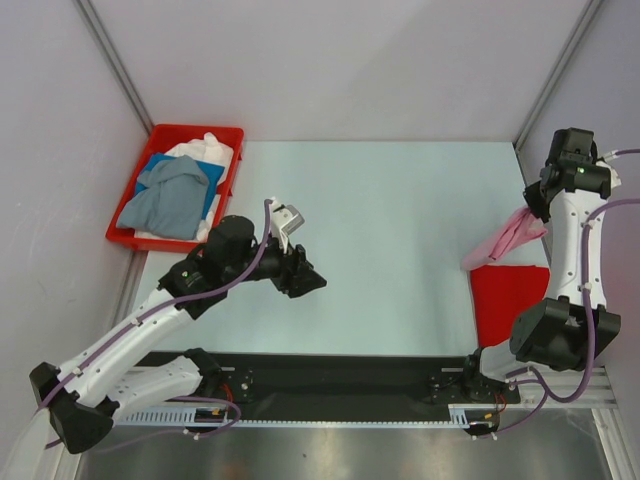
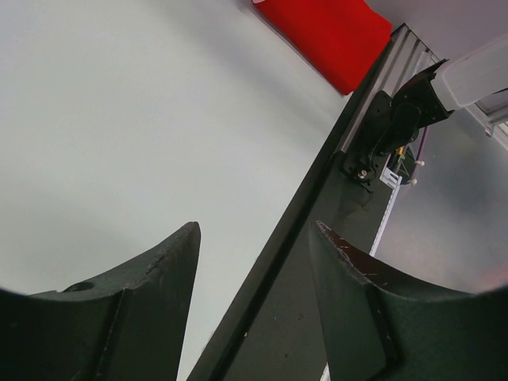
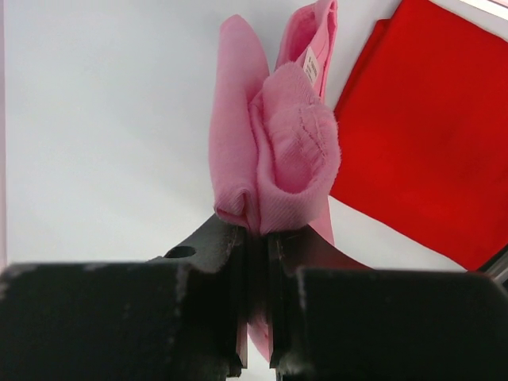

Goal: Fold and stack the t-shirts
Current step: Neatly place the folded tshirt to the corner

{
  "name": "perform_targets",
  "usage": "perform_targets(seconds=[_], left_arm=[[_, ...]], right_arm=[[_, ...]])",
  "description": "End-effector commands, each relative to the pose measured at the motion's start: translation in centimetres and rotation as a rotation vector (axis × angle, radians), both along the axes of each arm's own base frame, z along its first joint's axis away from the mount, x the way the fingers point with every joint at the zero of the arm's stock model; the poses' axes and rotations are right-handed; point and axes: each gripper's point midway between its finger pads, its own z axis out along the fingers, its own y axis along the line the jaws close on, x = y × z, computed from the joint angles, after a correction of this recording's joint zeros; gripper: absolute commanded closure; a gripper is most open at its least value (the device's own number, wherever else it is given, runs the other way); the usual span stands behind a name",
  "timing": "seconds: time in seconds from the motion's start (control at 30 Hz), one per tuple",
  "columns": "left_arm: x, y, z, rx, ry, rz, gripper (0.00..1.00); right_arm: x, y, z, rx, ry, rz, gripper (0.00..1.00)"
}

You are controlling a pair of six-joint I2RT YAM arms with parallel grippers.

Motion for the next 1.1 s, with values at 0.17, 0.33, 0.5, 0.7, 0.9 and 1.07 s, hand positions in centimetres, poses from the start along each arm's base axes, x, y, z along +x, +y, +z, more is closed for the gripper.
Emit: perform_targets(seconds=[0.17, 0.33, 0.5, 0.7, 0.9, 1.07], left_arm=[[0.4, -0.3, 0.7, -0.029, -0.030, -0.022, 0.37], [0.5, -0.1, 0.3, -0.032, -0.019, -0.019, 0.37], [0.6, 0.1, 0.1, -0.029, -0.014, -0.014, 0.37], [0.6, 0.1, 0.0, -0.030, -0.009, -0.015, 0.37], [0.5, 0.1, -0.2, -0.033, -0.001, -0.017, 0.37], [0.6, 0.2, -0.3, -0.035, 0.003, -0.016, 0.37]], right_arm=[[2.5, -0.7, 3.5, 0.013, -0.151, -0.048, 1.00], [2.9, -1.1, 3.6, 0.010, -0.146, -0.054, 1.00], [2.3, -1.3, 2.7, 0.008, -0.137, -0.063, 1.00], [1.2, -2.0, 1.0, 0.009, -0.117, -0.078, 1.00], [0.0, -3.1, 0.2, -0.006, -0.098, -0.108, 1.00], [-0.9, -4.0, 0.4, 0.000, -0.110, -0.125, 1.00]])
